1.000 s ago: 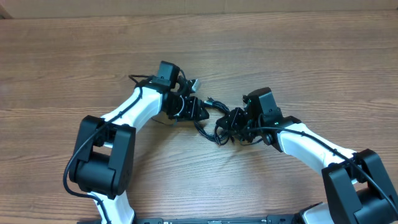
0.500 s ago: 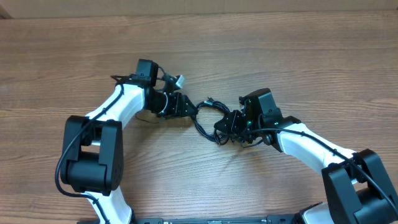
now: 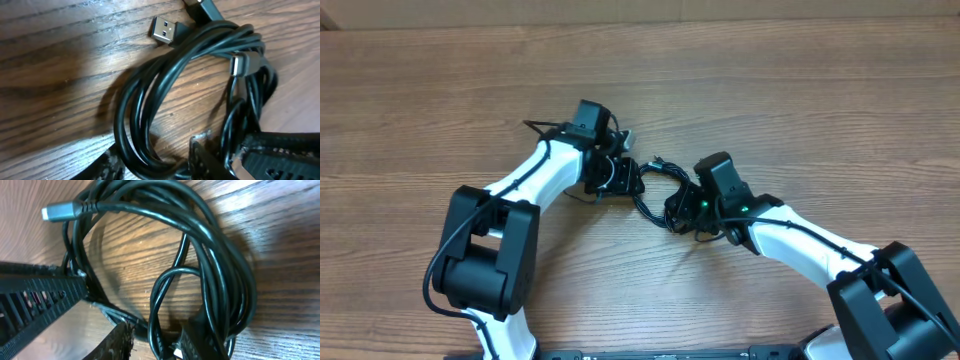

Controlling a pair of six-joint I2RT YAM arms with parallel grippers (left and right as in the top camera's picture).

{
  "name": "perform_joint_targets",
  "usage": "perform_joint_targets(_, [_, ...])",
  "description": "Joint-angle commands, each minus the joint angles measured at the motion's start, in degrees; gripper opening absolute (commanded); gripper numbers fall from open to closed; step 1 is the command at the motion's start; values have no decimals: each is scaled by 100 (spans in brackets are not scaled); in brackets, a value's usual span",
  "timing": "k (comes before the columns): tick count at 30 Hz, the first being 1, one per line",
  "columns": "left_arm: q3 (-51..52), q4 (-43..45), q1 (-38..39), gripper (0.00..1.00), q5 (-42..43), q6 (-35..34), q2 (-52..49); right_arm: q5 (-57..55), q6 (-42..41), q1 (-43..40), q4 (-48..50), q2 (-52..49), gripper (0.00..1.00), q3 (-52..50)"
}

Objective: Untangle cables

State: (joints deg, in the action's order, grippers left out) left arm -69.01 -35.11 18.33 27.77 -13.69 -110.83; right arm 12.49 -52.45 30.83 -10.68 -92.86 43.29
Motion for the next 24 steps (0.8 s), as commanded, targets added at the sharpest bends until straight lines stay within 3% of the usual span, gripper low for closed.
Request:
perform_joint_targets(1, [-24, 48, 55, 38, -426, -160, -48, -463, -223, 72, 144, -44, 31, 142])
perform_joint_targets(6, [-22, 70, 57, 36, -420, -186, -131, -540, -225, 72, 232, -55, 25, 140])
perform_joint_targets(14, [-24, 116, 57, 32, -256, -223, -243, -597, -295, 105, 271, -81, 23, 136])
perform_joint_targets(20, [-24, 131, 57, 21, -223, -221, -243, -857, -332, 319, 468, -205, 23, 136])
perform_joint_targets(24, [-24, 136, 57, 6, -219, -219, -243, -868, -328, 378, 702, -249, 23, 136])
